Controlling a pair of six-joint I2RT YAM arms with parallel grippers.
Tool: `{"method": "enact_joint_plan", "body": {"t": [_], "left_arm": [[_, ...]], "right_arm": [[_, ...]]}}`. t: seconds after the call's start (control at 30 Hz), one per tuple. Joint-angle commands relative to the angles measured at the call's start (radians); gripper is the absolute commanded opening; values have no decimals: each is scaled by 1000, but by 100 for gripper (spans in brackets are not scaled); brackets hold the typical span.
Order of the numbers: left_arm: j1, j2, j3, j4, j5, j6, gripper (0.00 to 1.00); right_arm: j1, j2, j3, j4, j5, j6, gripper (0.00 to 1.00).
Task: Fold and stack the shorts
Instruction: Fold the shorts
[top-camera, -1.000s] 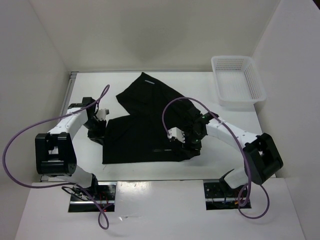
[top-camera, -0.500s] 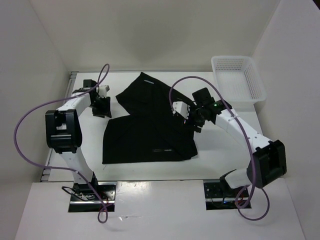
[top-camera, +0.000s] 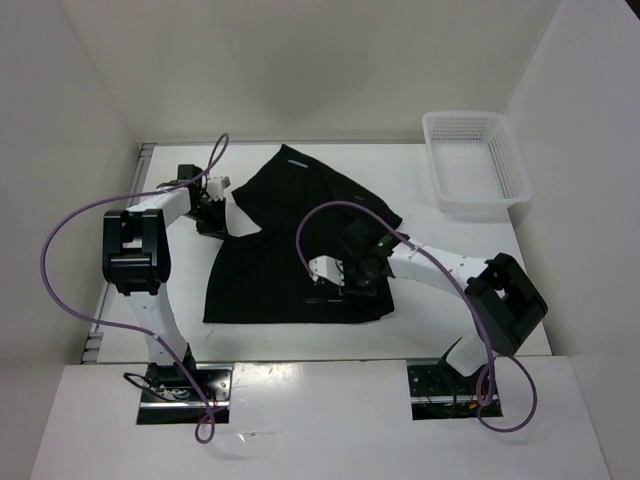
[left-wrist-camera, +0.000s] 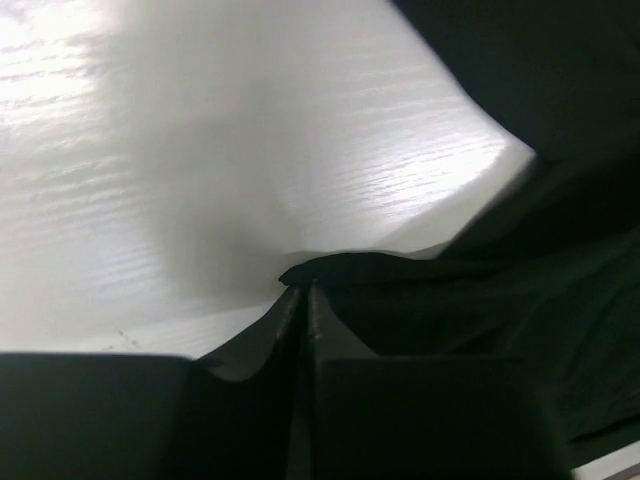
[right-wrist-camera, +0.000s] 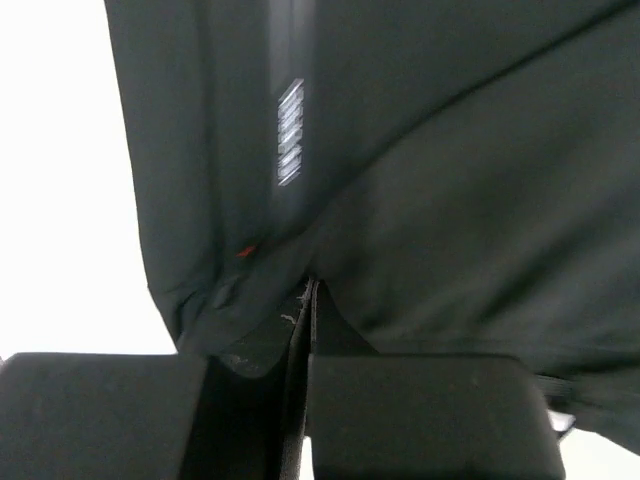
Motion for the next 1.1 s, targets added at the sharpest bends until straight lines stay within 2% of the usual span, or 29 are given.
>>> {"method": "enact_joint_plan", "body": {"t": [0.0,0.07,0.27,0.43,0.5,0.57,0.6,0.67,0.7,0.77,0.8,0.9,1.07], "left_arm": [[-6,60,-17,15,28,6,7],[-6,60,-17,15,-16,6,0],[44,-39,-31,-26,-122,6,0],[45,-99,-75,-44,-208,6,1],[45,-99,-75,-61,-218,6,5],[45,-108,-23,-77,-173,6,15],[45,-122,0,-87,-141,6,32],[45,-132,94,-87,-25,6,46],[45,-132,139,-87,12,6,53],[45,-66,269,-87,71,6,57],[45,-41,303,-87,71,6,59],[5,58,391,-60,52,6,60],[-64,177,460,-8,5,6,61]], "right_arm": [[13,4,-81,0,3,-60,0],[33,4,-104,-20,24,-85,0],[117,-5,-205,-34,95,-192,0],[117,4,-205,-34,95,-224,0],[117,4,-196,-22,95,-224,1],[117,-8,-149,33,107,-157,8],[117,-22,-121,53,107,-127,12],[100,-42,-8,92,63,-20,15],[73,-42,33,103,13,22,28],[39,-42,141,127,-38,132,34],[1,-42,167,139,-57,168,41],[-91,-6,225,187,-84,274,47],[-291,93,276,285,-55,432,50]]}}
